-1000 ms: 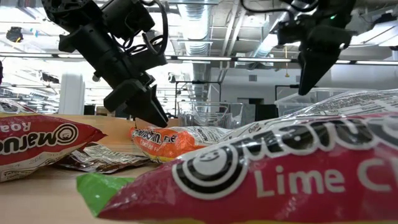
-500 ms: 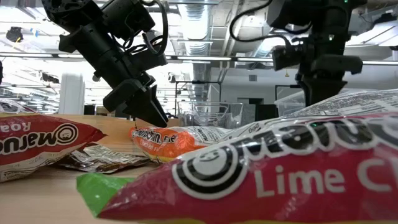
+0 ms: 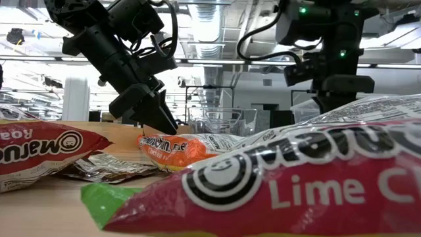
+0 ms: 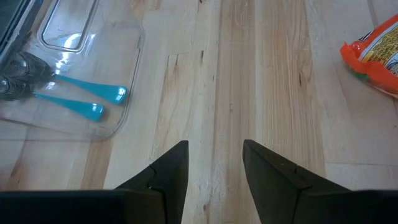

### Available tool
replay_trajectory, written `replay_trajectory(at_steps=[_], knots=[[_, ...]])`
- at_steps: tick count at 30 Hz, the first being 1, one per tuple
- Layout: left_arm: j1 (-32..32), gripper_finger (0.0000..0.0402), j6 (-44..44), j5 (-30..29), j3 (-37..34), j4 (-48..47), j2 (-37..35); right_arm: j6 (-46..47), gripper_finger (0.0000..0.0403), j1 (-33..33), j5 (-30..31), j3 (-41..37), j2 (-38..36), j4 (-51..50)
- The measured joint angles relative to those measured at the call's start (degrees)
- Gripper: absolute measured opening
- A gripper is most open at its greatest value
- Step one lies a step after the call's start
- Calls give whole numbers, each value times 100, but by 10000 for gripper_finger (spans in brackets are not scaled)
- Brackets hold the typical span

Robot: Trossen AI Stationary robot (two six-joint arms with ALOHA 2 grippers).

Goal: Pick & Place Food Item
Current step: Put the green noodle pack into the transparent container

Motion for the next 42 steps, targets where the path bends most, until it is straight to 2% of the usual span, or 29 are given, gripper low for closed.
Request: replay_trajectory(at_steps=[19, 23, 30, 42], knots=[[0, 144, 2, 188, 0, 4, 0, 217, 124, -75, 67, -354, -2, 260], [1, 144, 2, 188, -1, 7, 0, 236, 99, -75, 103, -354, -2, 242], [0, 144, 2, 188, 0, 6, 0, 164, 10, -76, 163, -358, -2, 219], [2, 144, 4, 188, -1, 4, 0, 102, 1, -82, 198, -340, -17, 120]])
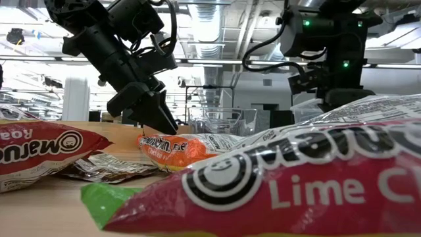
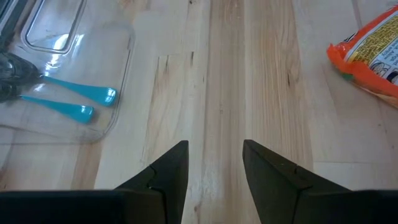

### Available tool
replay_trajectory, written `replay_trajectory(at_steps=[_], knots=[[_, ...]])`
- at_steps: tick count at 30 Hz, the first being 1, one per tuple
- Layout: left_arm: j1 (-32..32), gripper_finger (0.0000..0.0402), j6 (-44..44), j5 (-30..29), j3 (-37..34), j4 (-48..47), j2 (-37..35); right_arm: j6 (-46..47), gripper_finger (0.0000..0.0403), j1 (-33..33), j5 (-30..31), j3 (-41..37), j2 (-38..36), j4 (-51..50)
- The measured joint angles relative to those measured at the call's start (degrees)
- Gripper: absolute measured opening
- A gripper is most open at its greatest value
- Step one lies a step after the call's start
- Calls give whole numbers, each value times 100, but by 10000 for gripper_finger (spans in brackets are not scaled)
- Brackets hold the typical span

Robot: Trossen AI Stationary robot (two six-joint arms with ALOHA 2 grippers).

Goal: Pick & Place Food Item
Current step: Put the green noodle pack into the transparent container

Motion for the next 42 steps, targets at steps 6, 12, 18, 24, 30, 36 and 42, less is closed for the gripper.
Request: replay_trajectory(at_steps=[6, 12, 18, 24, 30, 36, 42], knots=[[-2, 144, 0, 0, -1, 0, 0, -2, 1, 203, 253, 216, 0, -216], [-2, 144, 0, 0, -1, -2, 0, -2, 1, 533, 716, 507, 0, -544], [-2, 144, 0, 0, -2, -2, 0, 127, 0, 810, 1128, 741, 0, -873], [-2, 144, -1, 0, -2, -3, 0, 466, 0, 1038, 1600, 914, -1, -1367], [-2, 144, 0, 0, -2, -2, 0, 883, 0, 1332, 2086, 1025, -332, -1718], [0, 144, -2, 0, -2, -7, 0, 1290, 0, 1537, 2389, 1027, -717, -1920], [-2, 144, -2, 0, -2, -4, 1, 1395, 0, 1640, 2509, 1024, -793, -2009]])
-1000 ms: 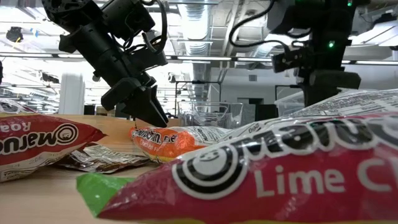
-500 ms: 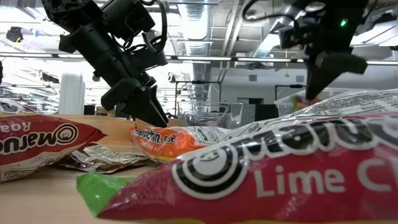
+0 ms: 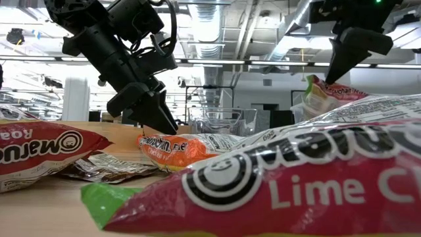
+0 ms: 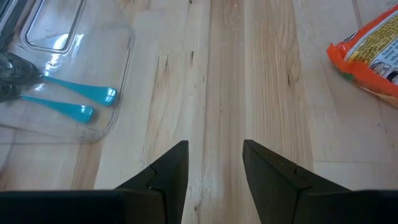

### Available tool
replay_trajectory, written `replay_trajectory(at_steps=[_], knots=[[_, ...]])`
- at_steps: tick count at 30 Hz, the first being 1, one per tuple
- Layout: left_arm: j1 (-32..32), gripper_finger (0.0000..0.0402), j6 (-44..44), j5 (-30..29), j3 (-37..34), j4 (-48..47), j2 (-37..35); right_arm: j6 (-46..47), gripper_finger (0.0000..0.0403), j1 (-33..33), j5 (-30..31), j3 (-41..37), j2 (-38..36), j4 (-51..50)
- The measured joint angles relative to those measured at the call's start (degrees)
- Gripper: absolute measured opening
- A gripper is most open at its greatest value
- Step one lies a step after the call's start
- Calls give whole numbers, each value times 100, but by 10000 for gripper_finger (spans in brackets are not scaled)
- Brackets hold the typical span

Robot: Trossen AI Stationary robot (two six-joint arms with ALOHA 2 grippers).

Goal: Pick & Place Food Item
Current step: Put the green noodle pack into the transparent container

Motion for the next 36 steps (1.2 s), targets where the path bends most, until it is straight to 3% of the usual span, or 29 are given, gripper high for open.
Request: replay_trajectory(at_steps=[14, 19, 36], knots=[[0, 144, 0, 0, 0, 0, -1, 154, 0, -5, 231, 0, 7, -344], [0, 144, 0, 0, 0, 0, 1, 124, 0, -3, 969, 0, -164, -590], [2, 144, 0, 0, 0, 0, 0, 51, 0, -12, 2972, 0, -1816, -871]])
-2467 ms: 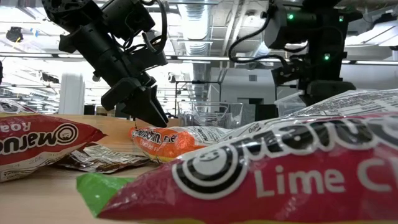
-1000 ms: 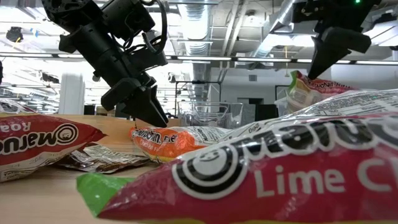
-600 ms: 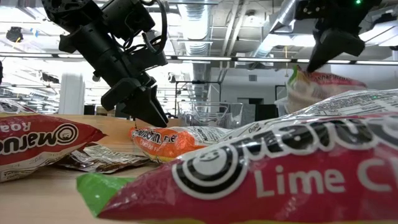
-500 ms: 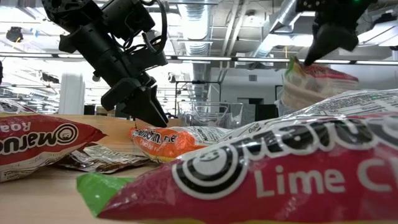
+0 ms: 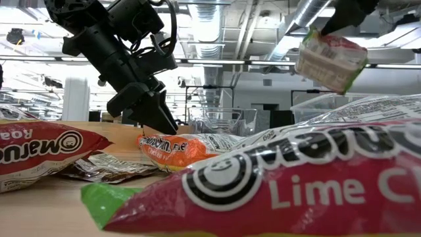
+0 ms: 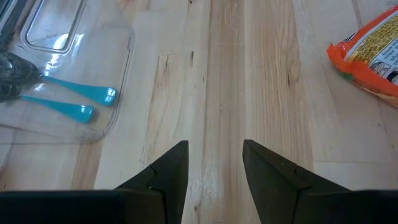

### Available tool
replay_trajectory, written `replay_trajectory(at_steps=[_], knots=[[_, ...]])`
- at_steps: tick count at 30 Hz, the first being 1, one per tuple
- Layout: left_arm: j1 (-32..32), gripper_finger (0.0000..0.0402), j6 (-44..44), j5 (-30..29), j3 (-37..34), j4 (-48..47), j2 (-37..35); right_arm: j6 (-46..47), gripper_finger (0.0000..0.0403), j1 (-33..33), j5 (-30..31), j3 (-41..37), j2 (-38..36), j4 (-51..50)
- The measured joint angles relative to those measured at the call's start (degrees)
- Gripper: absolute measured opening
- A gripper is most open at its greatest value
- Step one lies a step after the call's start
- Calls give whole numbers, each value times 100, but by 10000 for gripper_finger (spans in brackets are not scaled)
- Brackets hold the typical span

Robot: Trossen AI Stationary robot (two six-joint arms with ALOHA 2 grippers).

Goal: Pick & Place Food Item
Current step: Put the green noodle pack into the transparent container, then put the orange noodle pack into the transparent container

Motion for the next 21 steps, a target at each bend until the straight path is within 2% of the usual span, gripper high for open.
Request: replay_trajectory(at_steps=[9, 21], knots=[[-2, 144, 0, 0, 0, 0, 1, -383, 0, -405, 655, 0, -525, 1], [0, 144, 0, 2, 0, 0, -1, -717, 0, -1493, 787, 0, -701, -163]])
